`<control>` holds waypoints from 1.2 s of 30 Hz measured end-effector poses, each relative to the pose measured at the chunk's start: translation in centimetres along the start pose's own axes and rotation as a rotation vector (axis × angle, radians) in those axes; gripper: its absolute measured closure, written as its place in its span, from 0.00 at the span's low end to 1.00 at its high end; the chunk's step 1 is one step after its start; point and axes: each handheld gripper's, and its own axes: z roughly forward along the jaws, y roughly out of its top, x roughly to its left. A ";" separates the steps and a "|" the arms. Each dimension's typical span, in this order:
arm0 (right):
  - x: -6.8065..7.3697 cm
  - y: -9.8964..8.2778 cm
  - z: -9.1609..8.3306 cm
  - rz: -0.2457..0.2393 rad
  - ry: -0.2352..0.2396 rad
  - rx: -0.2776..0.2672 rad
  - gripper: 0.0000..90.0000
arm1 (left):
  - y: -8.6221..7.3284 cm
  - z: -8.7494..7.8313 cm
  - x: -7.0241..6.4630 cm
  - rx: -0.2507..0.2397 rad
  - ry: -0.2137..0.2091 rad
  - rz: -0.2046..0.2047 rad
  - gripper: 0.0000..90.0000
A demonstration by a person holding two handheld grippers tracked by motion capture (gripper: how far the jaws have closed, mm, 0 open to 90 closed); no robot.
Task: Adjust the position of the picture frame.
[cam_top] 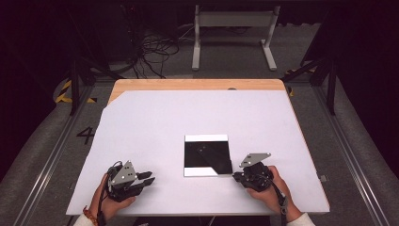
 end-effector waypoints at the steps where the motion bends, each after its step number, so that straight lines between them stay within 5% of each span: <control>1: 0.0 0.1 0.1 0.003 -0.001 0.004 0.95 | 0.0 0.0 0.0 0.002 -0.001 0.000 0.82; 12: -0.1 0.4 0.4 -0.006 0.019 -0.010 0.92 | 0.1 0.5 0.0 0.016 -0.022 0.008 0.81; 18: -0.5 -0.1 0.3 0.021 0.077 -0.053 0.84 | 0.0 0.6 0.1 0.026 -0.010 0.005 0.78; 36: -0.8 -0.1 0.3 0.068 0.112 -0.113 0.70 | 0.1 0.8 0.0 0.023 -0.021 0.015 0.73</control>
